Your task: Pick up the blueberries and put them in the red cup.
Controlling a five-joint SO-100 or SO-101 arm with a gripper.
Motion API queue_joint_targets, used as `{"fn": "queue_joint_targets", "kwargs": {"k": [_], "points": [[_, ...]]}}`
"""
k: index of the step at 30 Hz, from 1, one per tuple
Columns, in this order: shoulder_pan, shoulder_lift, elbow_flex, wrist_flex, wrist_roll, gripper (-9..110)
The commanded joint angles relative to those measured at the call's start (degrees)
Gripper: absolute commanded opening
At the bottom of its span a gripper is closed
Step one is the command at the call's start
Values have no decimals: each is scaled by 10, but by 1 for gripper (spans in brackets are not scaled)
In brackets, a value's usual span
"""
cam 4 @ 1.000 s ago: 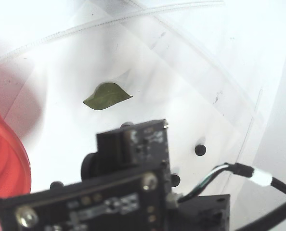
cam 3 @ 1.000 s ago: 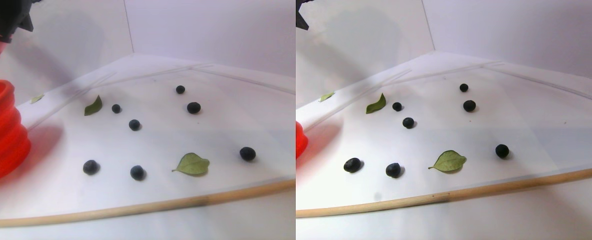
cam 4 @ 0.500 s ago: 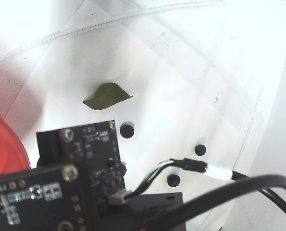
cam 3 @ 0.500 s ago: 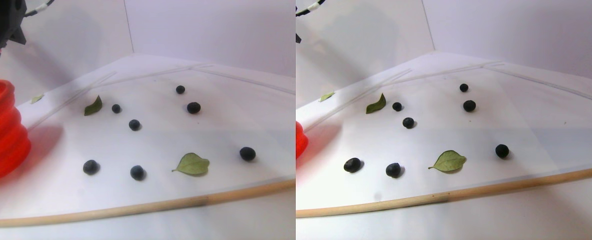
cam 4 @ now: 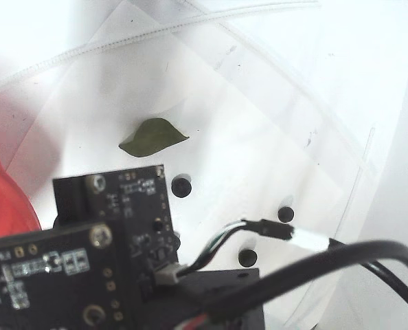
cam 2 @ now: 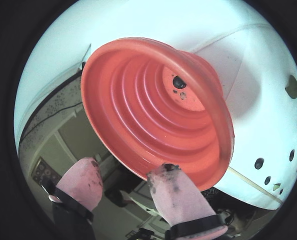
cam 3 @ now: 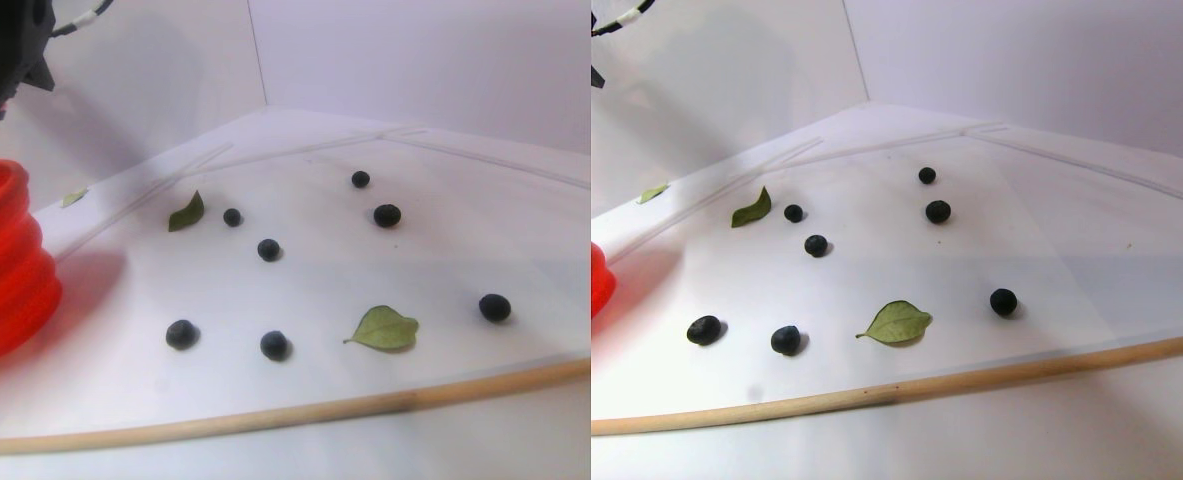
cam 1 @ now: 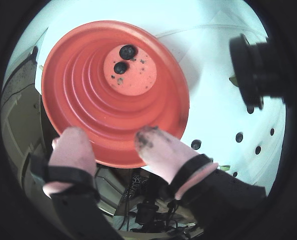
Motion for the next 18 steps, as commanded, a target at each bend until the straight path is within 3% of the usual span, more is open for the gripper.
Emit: {"fn": "queue_joint_targets", "kwargs": {"k": [1,18], "points": [[6,34,-25,11,-11,18],[65,77,-70,64,-8,17]]}}
